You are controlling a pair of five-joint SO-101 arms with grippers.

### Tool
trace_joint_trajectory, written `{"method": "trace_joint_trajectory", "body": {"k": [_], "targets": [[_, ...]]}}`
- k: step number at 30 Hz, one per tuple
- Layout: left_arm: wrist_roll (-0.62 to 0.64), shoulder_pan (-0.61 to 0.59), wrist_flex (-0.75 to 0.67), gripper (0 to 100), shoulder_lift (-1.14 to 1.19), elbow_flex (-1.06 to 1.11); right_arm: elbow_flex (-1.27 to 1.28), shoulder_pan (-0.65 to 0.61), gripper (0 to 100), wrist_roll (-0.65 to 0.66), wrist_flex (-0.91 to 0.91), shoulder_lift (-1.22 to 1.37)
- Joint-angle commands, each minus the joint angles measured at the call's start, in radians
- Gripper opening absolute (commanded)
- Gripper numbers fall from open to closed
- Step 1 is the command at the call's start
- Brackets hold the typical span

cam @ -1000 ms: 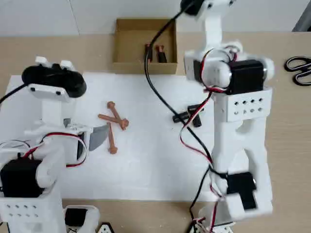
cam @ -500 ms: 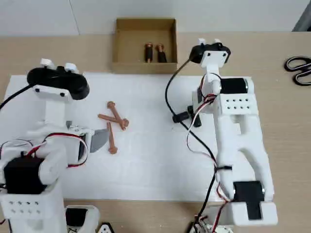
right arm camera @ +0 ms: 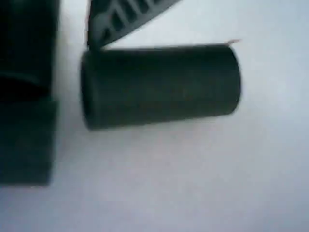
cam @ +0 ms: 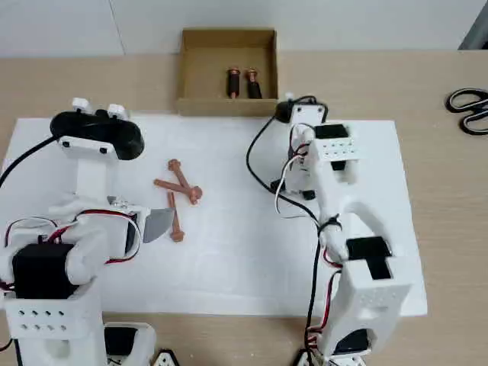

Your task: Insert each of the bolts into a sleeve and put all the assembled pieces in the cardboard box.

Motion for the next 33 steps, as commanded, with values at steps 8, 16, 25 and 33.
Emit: {"method": "trace_joint_trajectory", "body": {"k": [8,16,25,33], "targets": [[-0.006,-0.008,0.012,31,-0.014,0.044,-0.052,0.002,16.1,0.055,-0.038,0.064],[-0.005,-0.008,0.012,31,-0.014,0.054,-0.060,0.005,0.3,0.075,0.001,0.064],[-0.006,-0.008,0.015,31,-0.014,0.064,-0.207,0.004,0.6,0.072,0.260,0.062],[-0.006,-0.008,0.015,31,-0.014,0.064,-0.236,0.004,13.1,0.072,0.354,0.071]]}}
